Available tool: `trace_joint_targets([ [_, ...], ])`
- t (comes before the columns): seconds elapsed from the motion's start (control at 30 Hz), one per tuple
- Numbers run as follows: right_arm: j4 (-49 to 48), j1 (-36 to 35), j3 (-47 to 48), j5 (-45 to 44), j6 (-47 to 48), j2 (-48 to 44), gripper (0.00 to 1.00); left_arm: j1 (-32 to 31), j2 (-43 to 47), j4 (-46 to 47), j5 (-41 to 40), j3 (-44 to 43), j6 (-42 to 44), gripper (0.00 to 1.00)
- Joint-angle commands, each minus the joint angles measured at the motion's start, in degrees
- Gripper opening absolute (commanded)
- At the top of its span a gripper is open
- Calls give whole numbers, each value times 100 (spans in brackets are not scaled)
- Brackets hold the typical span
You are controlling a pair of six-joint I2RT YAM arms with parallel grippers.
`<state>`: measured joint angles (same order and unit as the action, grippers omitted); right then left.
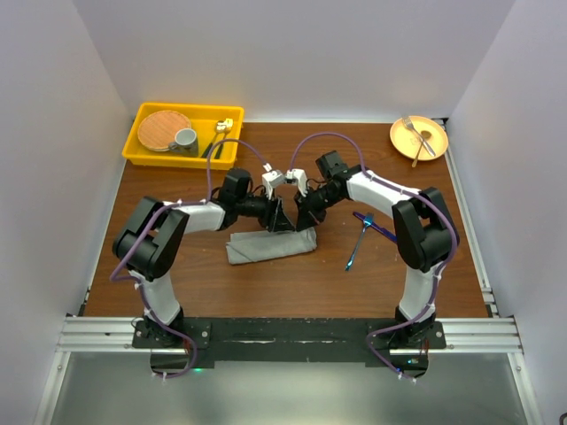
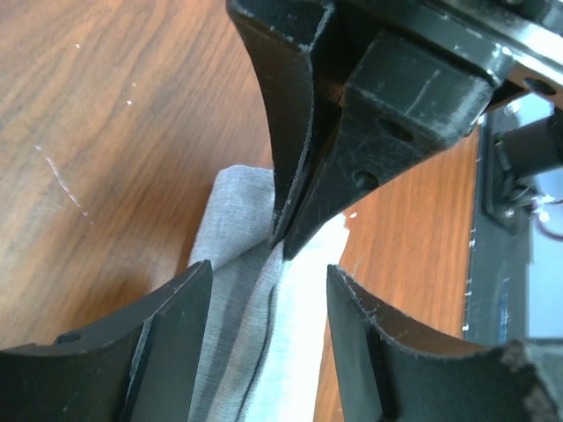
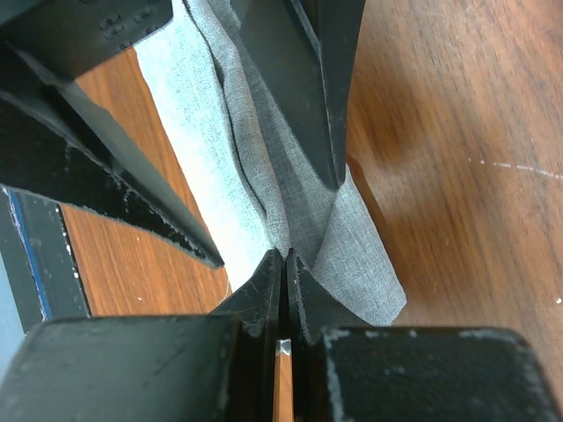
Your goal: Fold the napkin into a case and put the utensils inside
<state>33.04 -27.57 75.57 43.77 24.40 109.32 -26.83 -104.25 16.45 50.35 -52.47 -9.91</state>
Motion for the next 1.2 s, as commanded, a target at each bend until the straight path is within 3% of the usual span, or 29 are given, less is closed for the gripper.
trace_joint_targets([
  [0.0,-166,6,28,325,100,-262,0,-15,53,1138,45,481,-836,56],
  [0.2,-219,85,10,369,82,-227,0,169,413,2310,19,1080,-1250,55],
  [0.33,-219,112,28,422,91,-227,0,213,449,2135,19,1090,-690,55],
  [0.7,-184,129,54,563,126,-192,0,20,133,1757,-86,791,-283,56],
  [0.87,-157,164,54,615,135,-192,0,-59,27,1731,-209,729,-362,44],
  [1.07,-43,217,124,677,179,-121,0,-103,-26,1572,-288,720,-362,44],
  [1.17,19,217,142,694,231,-95,0,-130,-43,1467,-350,712,-415,26],
])
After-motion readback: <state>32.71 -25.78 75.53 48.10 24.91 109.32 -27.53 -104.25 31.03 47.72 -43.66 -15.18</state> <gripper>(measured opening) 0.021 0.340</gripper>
